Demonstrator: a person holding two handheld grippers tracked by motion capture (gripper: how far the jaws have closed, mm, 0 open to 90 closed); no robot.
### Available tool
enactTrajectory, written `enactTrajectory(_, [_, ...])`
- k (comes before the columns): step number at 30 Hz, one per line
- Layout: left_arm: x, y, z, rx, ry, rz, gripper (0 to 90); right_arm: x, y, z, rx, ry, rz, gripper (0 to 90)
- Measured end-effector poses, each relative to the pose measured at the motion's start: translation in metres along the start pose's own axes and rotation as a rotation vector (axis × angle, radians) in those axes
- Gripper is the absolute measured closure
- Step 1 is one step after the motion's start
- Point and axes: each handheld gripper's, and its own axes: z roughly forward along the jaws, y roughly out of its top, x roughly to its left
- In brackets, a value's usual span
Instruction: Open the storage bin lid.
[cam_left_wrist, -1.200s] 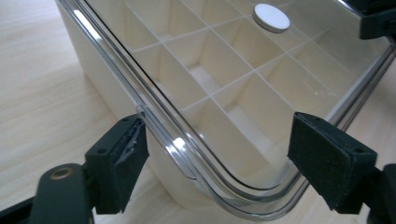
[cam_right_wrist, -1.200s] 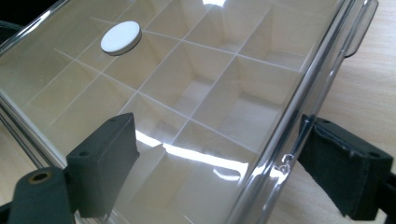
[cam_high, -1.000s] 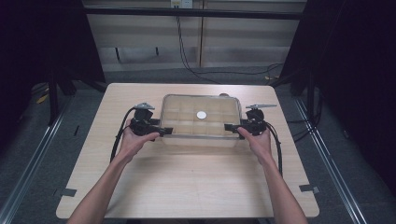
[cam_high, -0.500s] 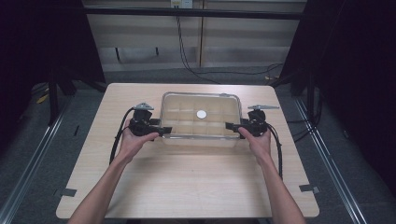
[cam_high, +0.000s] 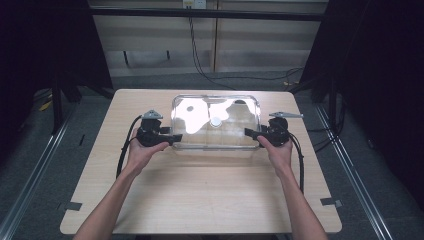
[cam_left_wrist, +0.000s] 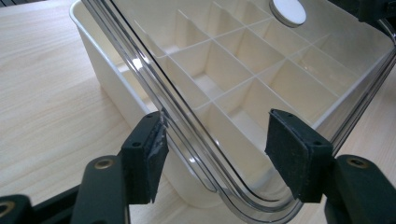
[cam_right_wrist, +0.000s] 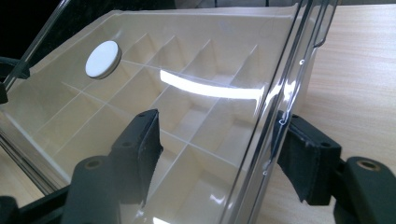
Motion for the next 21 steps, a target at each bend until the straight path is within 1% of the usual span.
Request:
enactTrajectory(4, [0.000,0.000,-0.001,0.000,0.007,0.006,40.8,0.000,0.000,-0.002,-0.015,0.003,-0.004,36.8])
enactTrajectory(5, [0.000,0.000,-0.002,-0.003,0.012,0.004,41.2,0.000,0.000,-0.004,-0.027,0.018,0.005,39.8])
enactTrajectory(6, [0.000,0.000,-0.002,-0.003,0.012,0.004,42.2,0.000,0.000,-0.004,-0.027,0.018,0.005,39.8])
enactTrajectory(7, [0.001,-0.001,-0.003,-0.005,0.017,0.000,43.8,0.000,0.000,-0.005,-0.035,0.031,0.007,41.4])
enactTrajectory(8, [0.001,-0.001,-0.004,-0.007,0.019,0.001,43.8,0.000,0.000,-0.005,-0.035,0.031,0.007,41.4])
enactTrajectory(9, [0.002,-0.001,-0.006,-0.014,0.021,0.002,46.7,0.002,0.001,-0.006,-0.038,0.033,-0.002,42.5])
enactTrajectory(10, [0.002,-0.001,-0.006,-0.014,0.021,0.002,47.8,0.002,0.001,-0.006,-0.038,0.033,-0.002,42.5])
enactTrajectory(11, [0.002,-0.002,-0.007,-0.015,0.020,0.010,47.8,0.002,0.001,-0.007,-0.038,0.034,-0.002,43.3])
enactTrajectory(14, [0.002,-0.002,-0.008,-0.015,0.015,0.014,49.2,0.002,0.001,-0.009,-0.048,0.038,0.006,45.4])
enactTrajectory(15, [0.002,-0.003,-0.008,-0.021,0.017,0.007,49.7,0.002,0.002,-0.010,-0.050,0.040,0.012,46.0])
enactTrajectory(18, [0.001,-0.002,-0.010,-0.023,0.016,0.019,51.8,0.002,0.002,-0.012,-0.052,0.044,0.016,48.2])
enactTrajectory(21, [0.000,-0.002,-0.012,-0.027,0.024,0.023,54.9,0.001,0.002,-0.015,-0.064,0.054,0.026,51.6])
